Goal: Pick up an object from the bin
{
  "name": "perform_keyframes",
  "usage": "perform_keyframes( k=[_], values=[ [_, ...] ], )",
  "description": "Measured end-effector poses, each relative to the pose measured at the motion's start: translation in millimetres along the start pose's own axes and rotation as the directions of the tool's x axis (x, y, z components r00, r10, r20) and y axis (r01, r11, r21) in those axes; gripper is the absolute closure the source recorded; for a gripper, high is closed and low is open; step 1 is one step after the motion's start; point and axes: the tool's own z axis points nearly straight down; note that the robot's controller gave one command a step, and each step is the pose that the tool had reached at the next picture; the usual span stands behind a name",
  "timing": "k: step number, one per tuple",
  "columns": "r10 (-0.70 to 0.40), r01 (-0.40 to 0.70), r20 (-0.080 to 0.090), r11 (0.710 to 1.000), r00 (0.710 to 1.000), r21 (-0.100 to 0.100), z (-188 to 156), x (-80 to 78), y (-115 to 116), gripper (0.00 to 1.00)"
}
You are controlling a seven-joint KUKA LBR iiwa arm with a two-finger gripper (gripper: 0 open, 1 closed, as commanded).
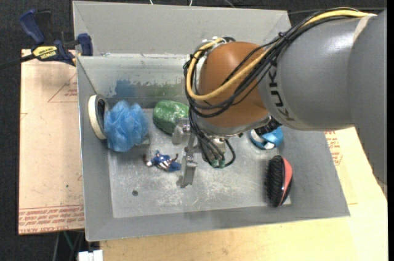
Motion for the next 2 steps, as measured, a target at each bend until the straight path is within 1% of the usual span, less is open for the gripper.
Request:
perform_keyframes(
  k=[1,2],
  values=[
    [-0.214,0.214,-0.016,0.977,0.977,0.001,95.0,3.4,10.4,0.00],
    [0.271,-0.271,0.000,0.963,0.963,-0.002,93.4,-7.1,13.8,0.00]
  ],
)
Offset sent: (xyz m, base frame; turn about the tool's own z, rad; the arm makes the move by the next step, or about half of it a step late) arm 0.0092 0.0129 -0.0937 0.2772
